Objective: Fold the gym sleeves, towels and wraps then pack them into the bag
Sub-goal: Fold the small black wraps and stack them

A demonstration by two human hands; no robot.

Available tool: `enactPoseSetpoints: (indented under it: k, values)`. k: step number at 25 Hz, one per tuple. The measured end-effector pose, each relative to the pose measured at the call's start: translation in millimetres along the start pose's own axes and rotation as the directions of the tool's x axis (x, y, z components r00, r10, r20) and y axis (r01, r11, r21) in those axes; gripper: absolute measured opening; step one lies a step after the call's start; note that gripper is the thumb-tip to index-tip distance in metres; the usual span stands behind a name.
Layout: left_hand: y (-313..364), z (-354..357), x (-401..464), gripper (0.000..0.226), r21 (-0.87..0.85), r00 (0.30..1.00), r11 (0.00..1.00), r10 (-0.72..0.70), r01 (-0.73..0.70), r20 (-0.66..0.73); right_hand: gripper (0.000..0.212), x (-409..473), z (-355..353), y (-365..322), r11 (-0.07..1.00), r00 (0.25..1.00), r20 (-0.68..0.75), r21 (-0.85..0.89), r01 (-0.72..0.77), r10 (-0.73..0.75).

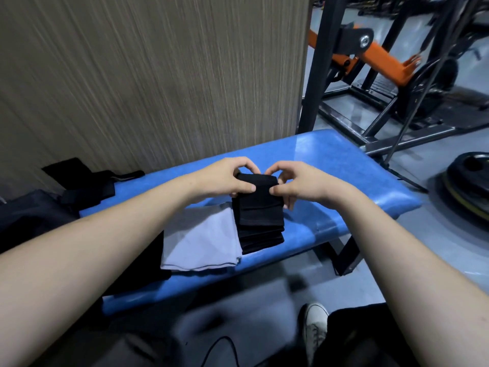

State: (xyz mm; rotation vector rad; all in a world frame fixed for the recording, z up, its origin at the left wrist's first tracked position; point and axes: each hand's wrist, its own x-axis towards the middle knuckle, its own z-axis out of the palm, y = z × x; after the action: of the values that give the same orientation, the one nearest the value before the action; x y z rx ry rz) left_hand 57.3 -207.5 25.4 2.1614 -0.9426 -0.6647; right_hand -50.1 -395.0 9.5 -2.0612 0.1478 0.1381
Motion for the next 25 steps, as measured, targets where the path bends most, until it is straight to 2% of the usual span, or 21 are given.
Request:
enactPoseSetpoints:
  k: [3, 7, 10, 13, 16, 19, 22, 23, 25]
  values:
    - [-6, 3, 2, 0.023, 0.159, 0.999, 0.987, -0.04, 0.038, 0.013, 0.032, 3, 5, 4, 0.99, 0.999, 0.032, -0.138, -0.006, 0.011]
    - [-17, 3, 2, 0.026, 0.401, 0.997, 0.915, -0.064, 0.046, 0.033, 0.034, 17, 11, 7, 0.916, 0.997, 0.073, -0.401, 0.0, 0.032]
    - [-22, 4, -1, 0.032, 0.488, 0.998, 0.873, -0.039, 0.011, 0.048, 0.037, 22, 15, 3, 0.858, 0.998, 0.06, -0.514, 0.015, 0.019]
    - [-18, 4, -8, 0.044, 0.543, 0.998, 0.84, -0.029, -0.002, 0.048, 0.047, 23, 17, 6, 0.854, 0.997, 0.047, -0.514, 0.077, -0.061]
    - [-15, 7, -18, 0.051, 0.701, 0.999, 0.712, 0.038, -0.04, 0.019, 0.055, 24, 20, 9, 0.855, 0.981, 0.102, -0.481, 0.196, -0.168]
    - [-21, 10, -22, 0.051, 0.775, 0.997, 0.631, 0.079, -0.048, -0.002, 0.071, 26, 24, 13, 0.849, 0.976, 0.181, -0.489, 0.199, -0.124]
    - [-24, 16, -20, 0.052, 0.79, 0.999, 0.612, 0.04, -0.043, 0.023, 0.104, 24, 25, 16, 0.85, 0.979, 0.195, -0.503, 0.156, -0.064]
    - [-25, 16, -19, 0.052, 0.784, 0.999, 0.62, 0.025, -0.041, 0.032, 0.107, 25, 23, 18, 0.865, 0.98, 0.188, -0.478, 0.15, -0.065]
    - [-26, 10, -17, 0.057, 0.734, 1.0, 0.679, 0.008, -0.02, 0.02, 0.095, 28, 19, 22, 0.876, 0.981, 0.155, -0.45, 0.173, -0.114]
